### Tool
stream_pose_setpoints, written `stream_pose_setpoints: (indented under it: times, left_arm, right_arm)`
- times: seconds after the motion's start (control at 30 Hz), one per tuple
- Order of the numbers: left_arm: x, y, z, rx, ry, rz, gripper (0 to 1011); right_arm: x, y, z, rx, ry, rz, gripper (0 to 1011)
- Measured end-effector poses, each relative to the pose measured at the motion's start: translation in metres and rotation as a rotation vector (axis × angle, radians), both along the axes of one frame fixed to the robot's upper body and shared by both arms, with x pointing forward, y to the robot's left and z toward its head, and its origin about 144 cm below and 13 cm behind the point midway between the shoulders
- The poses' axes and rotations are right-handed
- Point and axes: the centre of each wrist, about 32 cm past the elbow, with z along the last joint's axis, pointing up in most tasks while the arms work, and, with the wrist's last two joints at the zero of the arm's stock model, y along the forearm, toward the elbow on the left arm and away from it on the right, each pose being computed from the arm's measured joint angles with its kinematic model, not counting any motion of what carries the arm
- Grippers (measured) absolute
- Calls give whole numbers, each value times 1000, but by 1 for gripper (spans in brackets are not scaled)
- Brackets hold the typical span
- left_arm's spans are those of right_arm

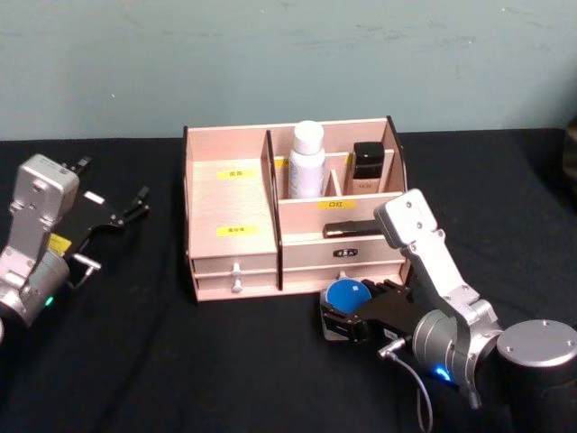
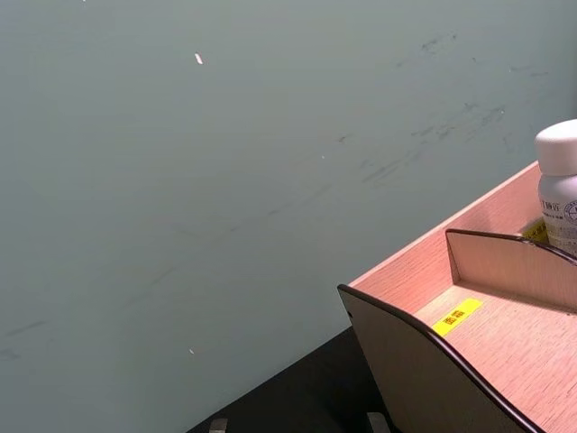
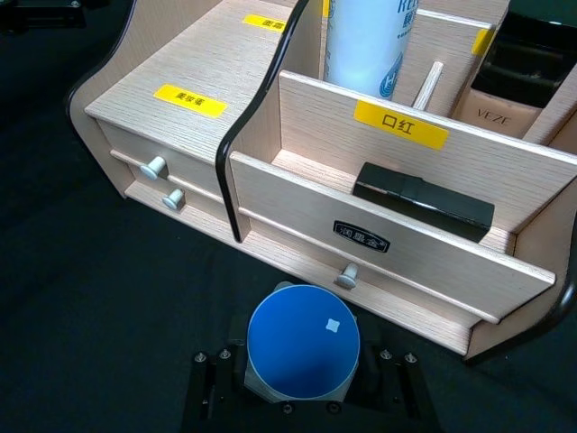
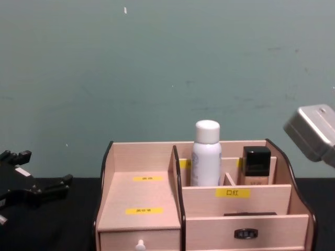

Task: Pick up the facial cleanser and watermelon frost from the table and place them into the tiered storage box.

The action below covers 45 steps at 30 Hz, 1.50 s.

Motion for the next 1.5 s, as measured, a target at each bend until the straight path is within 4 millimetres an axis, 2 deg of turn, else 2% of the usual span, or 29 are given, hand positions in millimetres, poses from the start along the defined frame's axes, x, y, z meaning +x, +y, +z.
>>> stream_pose_setpoints:
  times: [0.5,0.73,1.13,1.27,1.5]
  left_arm:
    - [0,0,0,0,0,0,1001]
    - [0,0,0,0,0,0,1001]
    - [0,0,0,0,0,0,1001]
    - [0,0,0,0,0,0,1001]
    - [0,0,0,0,0,0,1001]
  right_arm:
    - [0,-2,0,15,-1,13,728]
    - [-3,-4,9,38,-20,42,728]
    - [-8,9,47,59,-94,158,728]
    - [-1,18,60,62,-136,197,726]
    - [18,34,71,62,-181,236,728]
